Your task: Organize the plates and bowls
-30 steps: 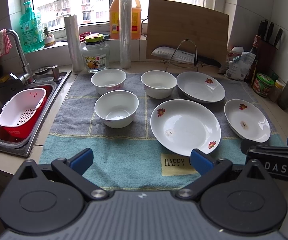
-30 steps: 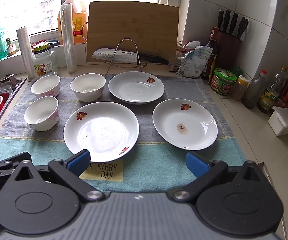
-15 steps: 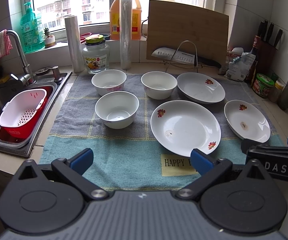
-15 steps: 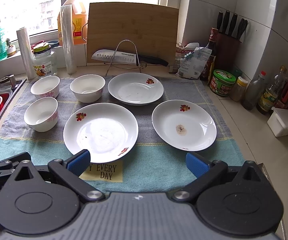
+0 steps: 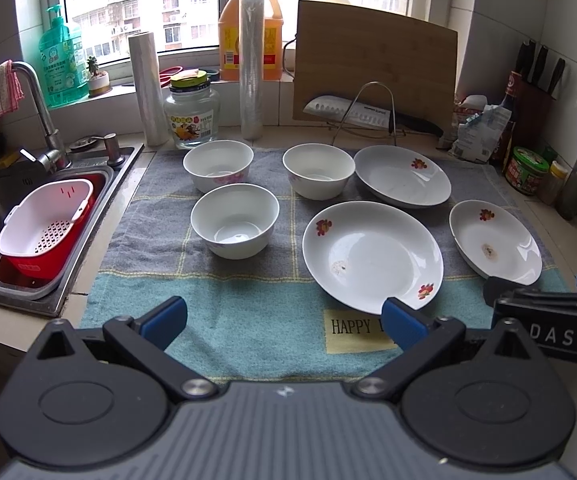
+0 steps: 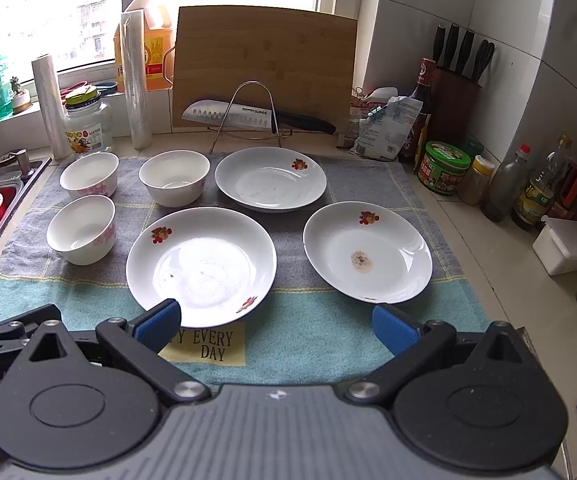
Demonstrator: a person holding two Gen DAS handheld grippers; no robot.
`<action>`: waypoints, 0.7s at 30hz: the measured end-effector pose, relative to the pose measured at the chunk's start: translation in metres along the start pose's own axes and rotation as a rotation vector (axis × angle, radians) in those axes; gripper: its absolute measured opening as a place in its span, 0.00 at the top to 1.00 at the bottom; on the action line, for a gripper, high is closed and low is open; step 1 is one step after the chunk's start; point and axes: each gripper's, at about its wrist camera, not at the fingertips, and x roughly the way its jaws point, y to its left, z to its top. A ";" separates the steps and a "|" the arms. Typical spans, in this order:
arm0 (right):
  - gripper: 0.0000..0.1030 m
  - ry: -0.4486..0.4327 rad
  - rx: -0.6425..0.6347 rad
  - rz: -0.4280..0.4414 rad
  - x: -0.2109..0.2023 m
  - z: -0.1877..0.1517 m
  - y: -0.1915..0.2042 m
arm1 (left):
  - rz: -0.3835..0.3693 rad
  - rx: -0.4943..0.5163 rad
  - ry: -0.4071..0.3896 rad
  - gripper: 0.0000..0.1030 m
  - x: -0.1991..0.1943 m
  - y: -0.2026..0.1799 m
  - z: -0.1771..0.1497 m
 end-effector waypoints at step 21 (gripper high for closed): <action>0.00 -0.030 -0.001 -0.043 -0.004 -0.002 0.019 | -0.055 0.026 -0.017 0.01 0.004 0.016 0.005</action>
